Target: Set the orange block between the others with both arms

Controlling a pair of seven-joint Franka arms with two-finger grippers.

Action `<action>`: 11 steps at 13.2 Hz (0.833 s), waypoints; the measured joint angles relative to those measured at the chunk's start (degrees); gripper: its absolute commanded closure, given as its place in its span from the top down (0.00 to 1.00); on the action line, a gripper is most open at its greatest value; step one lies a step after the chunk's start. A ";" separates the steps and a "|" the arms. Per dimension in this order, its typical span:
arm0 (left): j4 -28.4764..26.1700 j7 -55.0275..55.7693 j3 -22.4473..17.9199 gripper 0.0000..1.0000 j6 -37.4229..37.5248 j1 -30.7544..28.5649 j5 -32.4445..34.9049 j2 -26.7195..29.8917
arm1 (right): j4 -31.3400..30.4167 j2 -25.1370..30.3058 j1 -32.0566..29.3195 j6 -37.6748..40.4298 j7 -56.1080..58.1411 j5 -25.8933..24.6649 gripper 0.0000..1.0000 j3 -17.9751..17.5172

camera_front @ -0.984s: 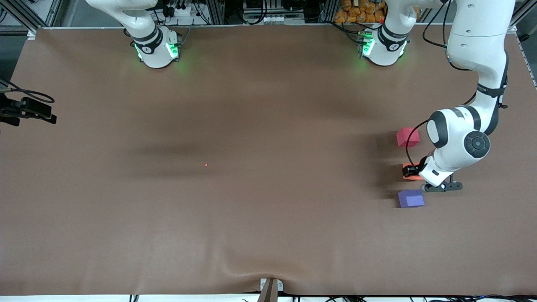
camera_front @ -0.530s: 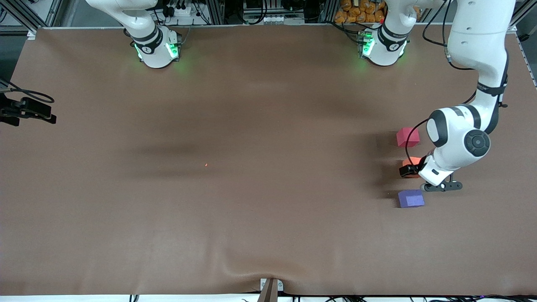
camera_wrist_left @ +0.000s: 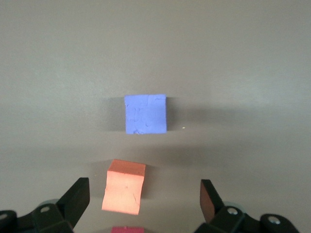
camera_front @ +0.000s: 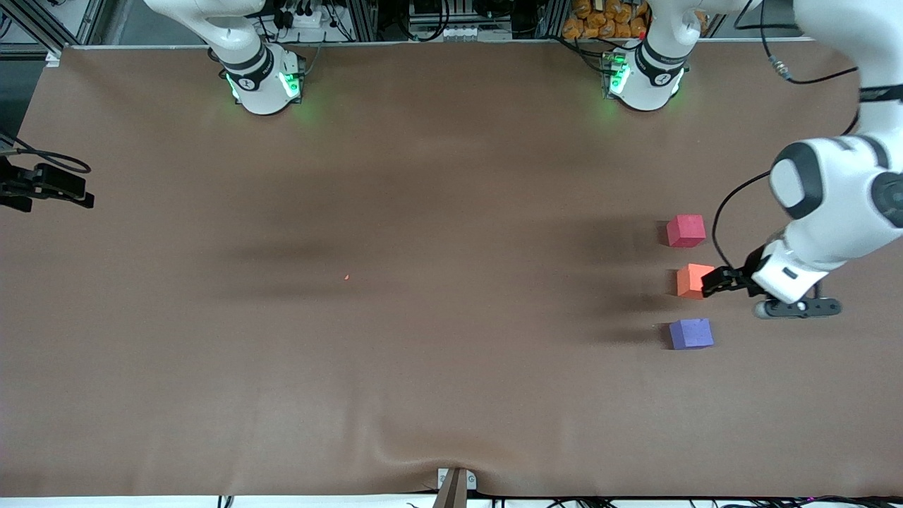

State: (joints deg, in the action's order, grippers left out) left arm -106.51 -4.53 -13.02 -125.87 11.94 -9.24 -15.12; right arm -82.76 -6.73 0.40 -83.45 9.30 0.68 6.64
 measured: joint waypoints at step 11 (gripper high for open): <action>23.32 11.78 0.30 1.00 29.84 3.01 4.67 1.84 | 0.08 0.00 -0.12 0.01 0.00 -0.03 1.00 0.32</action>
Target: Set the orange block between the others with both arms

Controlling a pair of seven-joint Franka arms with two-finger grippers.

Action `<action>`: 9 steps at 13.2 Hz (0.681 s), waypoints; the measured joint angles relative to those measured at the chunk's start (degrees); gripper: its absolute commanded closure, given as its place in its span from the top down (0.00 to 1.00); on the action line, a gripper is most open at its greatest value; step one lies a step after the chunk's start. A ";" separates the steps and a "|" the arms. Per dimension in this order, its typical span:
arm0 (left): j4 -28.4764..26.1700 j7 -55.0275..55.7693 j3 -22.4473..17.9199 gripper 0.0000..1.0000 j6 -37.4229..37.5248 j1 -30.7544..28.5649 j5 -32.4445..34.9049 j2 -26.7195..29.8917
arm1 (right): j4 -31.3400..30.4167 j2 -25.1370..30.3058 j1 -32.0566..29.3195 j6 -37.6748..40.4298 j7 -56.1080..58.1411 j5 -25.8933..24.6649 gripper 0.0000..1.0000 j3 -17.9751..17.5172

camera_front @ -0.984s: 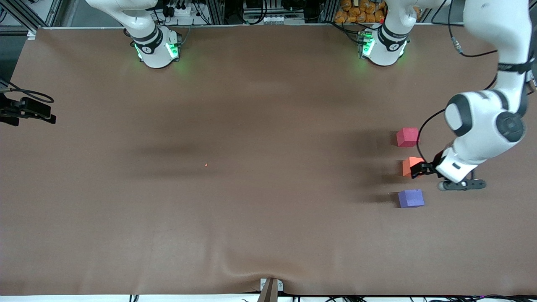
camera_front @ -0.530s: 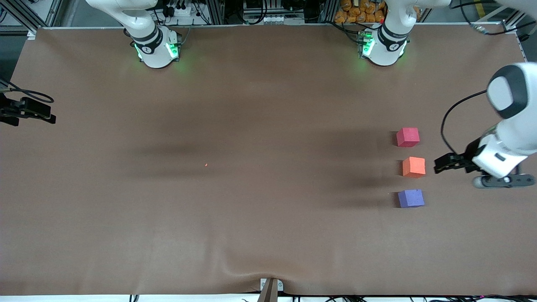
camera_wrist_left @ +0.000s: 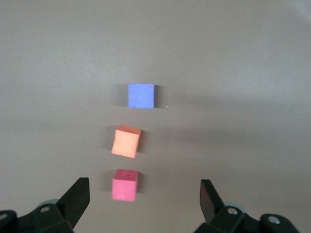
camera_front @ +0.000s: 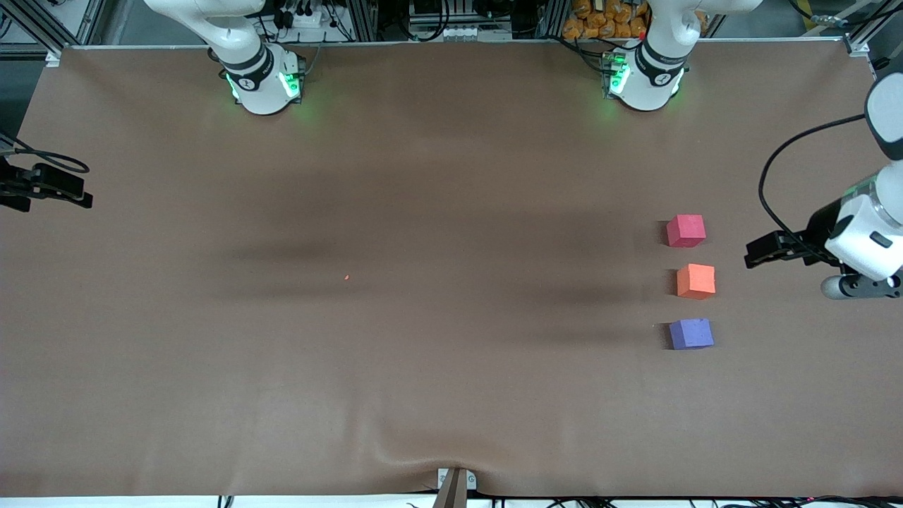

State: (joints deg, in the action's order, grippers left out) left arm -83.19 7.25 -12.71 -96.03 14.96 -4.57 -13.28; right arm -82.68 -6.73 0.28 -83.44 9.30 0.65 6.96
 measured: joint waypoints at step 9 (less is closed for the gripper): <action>-4.53 6.05 0.35 1.00 15.67 0.25 5.23 16.51 | 0.15 0.00 -0.11 0.01 0.00 0.00 1.00 0.11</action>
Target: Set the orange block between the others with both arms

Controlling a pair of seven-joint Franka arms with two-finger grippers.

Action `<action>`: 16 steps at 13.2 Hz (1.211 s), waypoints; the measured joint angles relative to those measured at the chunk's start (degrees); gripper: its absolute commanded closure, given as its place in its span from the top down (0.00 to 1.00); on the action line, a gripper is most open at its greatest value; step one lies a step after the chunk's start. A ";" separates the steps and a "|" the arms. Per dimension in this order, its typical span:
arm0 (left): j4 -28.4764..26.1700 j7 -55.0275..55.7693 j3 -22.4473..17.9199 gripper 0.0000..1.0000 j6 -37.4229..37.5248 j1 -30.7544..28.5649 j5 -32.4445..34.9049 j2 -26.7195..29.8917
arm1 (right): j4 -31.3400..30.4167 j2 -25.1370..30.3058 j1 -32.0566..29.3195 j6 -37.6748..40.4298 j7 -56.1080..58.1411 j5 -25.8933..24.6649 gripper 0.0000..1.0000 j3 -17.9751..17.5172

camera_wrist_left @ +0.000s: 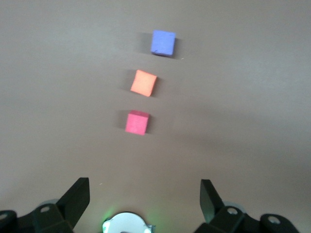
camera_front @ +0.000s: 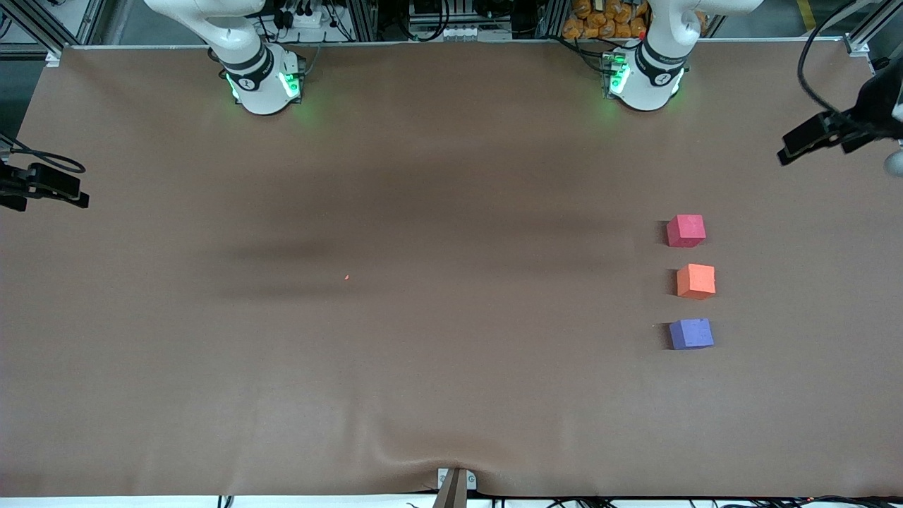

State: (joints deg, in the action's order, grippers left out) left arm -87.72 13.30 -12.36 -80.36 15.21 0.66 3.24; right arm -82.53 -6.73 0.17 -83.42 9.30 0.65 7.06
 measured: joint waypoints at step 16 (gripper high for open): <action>0.66 -4.24 17.68 1.00 3.24 -13.95 0.38 -0.45 | 2.74 0.06 0.00 3.48 0.00 -0.09 1.00 0.05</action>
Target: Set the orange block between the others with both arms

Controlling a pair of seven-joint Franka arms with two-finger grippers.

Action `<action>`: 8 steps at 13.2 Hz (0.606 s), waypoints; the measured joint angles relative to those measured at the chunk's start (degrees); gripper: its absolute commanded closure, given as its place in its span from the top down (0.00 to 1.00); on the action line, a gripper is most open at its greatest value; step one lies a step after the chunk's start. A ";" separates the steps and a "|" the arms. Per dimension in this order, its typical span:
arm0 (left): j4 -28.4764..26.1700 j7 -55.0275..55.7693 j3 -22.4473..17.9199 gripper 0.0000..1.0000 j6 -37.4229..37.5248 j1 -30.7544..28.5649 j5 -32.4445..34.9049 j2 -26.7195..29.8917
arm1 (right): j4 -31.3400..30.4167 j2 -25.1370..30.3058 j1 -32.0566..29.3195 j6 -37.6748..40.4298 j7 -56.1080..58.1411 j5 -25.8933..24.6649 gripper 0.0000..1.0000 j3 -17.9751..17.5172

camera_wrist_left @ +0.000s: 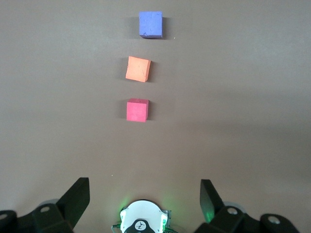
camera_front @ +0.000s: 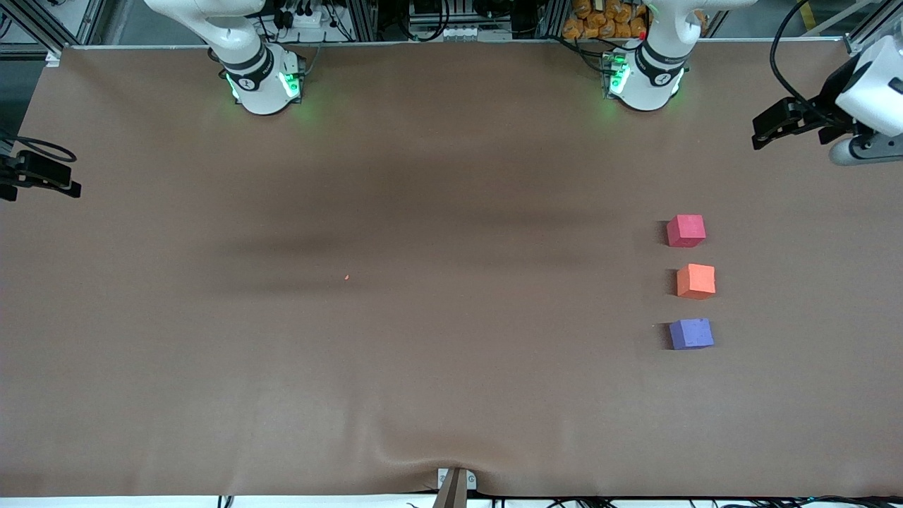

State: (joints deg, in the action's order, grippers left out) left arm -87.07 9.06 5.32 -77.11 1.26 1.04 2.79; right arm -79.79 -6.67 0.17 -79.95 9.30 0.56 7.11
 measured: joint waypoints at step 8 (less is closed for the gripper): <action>0.03 -8.19 -0.20 1.00 -0.43 -0.70 0.00 -0.96 | 0.00 0.00 0.00 0.41 0.00 -0.25 1.00 0.02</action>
State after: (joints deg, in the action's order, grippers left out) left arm -87.04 0.87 5.12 -77.55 0.56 1.04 1.82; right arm -79.79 -6.67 0.17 -79.54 9.30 0.31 7.13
